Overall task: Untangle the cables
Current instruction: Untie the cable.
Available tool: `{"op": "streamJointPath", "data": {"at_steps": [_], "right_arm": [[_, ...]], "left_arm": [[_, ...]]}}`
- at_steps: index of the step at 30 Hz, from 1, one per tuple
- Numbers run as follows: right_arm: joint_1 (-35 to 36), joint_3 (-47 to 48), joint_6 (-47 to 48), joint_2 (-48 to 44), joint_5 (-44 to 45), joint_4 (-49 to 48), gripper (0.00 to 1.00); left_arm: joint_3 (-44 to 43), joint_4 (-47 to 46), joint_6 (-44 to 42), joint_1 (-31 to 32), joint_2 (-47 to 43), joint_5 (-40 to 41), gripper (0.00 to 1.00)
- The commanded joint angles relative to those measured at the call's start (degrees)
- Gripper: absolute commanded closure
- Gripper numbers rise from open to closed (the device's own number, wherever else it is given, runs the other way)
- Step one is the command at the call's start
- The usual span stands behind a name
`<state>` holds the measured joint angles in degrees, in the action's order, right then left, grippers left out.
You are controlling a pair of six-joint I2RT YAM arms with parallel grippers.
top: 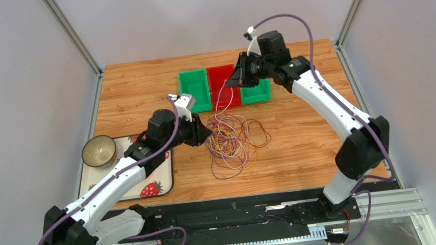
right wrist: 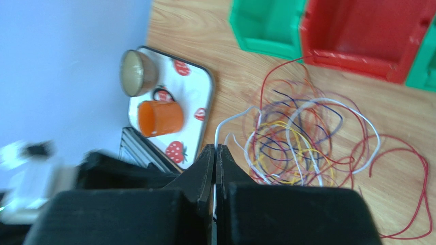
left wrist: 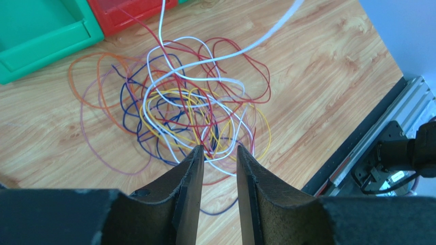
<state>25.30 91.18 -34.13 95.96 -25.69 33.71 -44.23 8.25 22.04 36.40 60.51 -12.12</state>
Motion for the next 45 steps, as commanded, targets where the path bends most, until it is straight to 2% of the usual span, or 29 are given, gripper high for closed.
{"op": "streamJointPath", "data": {"at_steps": [1, 9, 14, 22, 31, 37, 41, 45], "right_arm": [[1.0, 6.1, 3.2, -6.8, -2.2, 0.5, 1.0], [1.5, 14.5, 4.3, -11.4, -4.8, 0.7, 1.0], [1.6, 20.3, 3.8, -12.4, -5.9, 0.4, 1.0], [1.7, 30.6, 2.8, -12.0, -4.2, 0.2, 1.0], [1.6, 44.1, 2.0, -9.1, -0.9, -4.8, 1.0], [1.6, 41.1, 7.6, -11.0, 1.9, -10.3, 1.0], [1.6, 38.7, 12.7, -10.7, 8.5, -9.5, 1.0], [1.6, 35.4, 16.0, -10.2, 11.4, -10.7, 1.0]], "left_arm": [[-0.5, -7.1, 1.6, 0.3, 3.4, -0.8, 0.59], [-3.2, -17.2, 3.1, 0.3, 13.7, -2.4, 0.54], [-5.6, -24.6, 6.5, 0.3, 23.1, -4.2, 0.54], [-7.7, -28.4, 9.2, 0.9, 35.1, -5.3, 0.59], [-5.9, -28.8, 8.8, 1.2, 37.3, -3.7, 0.6], [-3.9, -28.2, 8.1, 1.3, 34.5, -2.6, 0.58], [-4.3, -23.6, 7.2, 1.3, 30.6, -0.5, 0.54], [-5.1, -17.2, 6.3, 1.3, 25.4, 2.9, 0.46]]}}
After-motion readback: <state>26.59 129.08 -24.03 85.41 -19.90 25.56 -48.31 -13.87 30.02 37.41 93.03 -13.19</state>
